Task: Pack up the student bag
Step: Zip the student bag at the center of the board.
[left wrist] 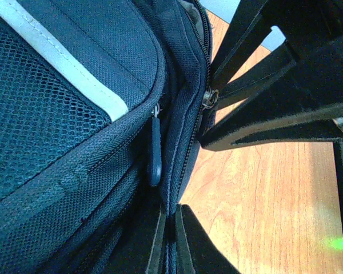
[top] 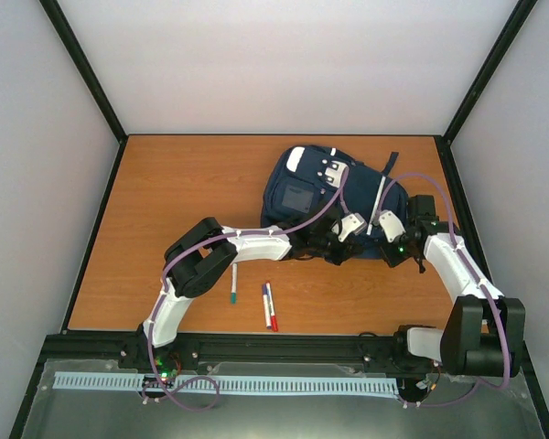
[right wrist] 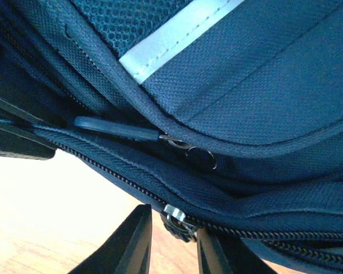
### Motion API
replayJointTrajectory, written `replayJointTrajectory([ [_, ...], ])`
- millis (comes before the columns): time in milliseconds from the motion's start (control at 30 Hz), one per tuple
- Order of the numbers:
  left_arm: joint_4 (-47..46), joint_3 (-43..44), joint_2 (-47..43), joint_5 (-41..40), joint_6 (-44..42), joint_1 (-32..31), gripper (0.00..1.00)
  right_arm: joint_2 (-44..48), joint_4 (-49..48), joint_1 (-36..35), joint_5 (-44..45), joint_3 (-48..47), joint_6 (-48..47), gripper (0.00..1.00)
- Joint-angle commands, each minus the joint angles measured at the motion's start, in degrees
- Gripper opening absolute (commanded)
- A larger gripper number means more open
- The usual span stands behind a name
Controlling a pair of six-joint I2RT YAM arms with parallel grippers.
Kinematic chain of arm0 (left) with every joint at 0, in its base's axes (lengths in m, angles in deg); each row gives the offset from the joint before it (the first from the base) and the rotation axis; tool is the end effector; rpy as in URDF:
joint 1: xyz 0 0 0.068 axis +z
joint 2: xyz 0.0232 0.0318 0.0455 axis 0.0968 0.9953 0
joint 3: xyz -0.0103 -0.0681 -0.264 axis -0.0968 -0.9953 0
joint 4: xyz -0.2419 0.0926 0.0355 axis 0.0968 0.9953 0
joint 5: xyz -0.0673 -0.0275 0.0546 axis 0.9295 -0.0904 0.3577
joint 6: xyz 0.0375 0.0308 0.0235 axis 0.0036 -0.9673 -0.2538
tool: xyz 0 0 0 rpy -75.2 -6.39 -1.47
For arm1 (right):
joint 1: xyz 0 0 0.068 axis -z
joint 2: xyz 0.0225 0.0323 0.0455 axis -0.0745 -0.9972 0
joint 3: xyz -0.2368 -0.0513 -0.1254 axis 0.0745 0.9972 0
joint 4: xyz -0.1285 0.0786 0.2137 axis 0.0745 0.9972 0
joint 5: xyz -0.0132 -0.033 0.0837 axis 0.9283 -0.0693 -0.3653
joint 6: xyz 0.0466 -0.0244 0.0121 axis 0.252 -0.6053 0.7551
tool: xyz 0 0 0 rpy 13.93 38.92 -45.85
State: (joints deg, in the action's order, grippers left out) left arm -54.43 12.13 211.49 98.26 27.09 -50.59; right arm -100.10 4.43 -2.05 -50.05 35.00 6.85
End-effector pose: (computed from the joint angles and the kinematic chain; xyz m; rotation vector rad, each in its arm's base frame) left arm 0.2516 -0.4011 0.1610 1.1144 2.0494 -1.0996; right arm 0.2187 0.0003 0.2048 -0.7767 2.6338 0.1896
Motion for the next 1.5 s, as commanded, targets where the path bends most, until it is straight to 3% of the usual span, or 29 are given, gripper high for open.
replayJointTrajectory([
  [0, -4.7, 1.4, -1.6, 1.6, -0.2, -0.1, 0.07, 1.1, -2.3, -0.2, 2.5, -1.1, 0.5, 0.23],
  [300, -4.1, 0.3, -1.8, 0.2, -0.4, -0.1, 0.04, 3.5, 2.1, -0.1, 5.1, 0.2, -2.3, 0.03],
  [667, -4.0, -6.3, -5.8, -2.2, -2.0, -0.1, 0.03, 6.5, 4.7, 1.0, 13.1, 2.7, -6.8, 0.03],
  [1467, -1.0, -29.8, -24.2, -16.4, -5.3, -0.1, 0.01, 2.3, 4.9, 3.5, 19.0, 1.5, -13.8, 0.03],
])
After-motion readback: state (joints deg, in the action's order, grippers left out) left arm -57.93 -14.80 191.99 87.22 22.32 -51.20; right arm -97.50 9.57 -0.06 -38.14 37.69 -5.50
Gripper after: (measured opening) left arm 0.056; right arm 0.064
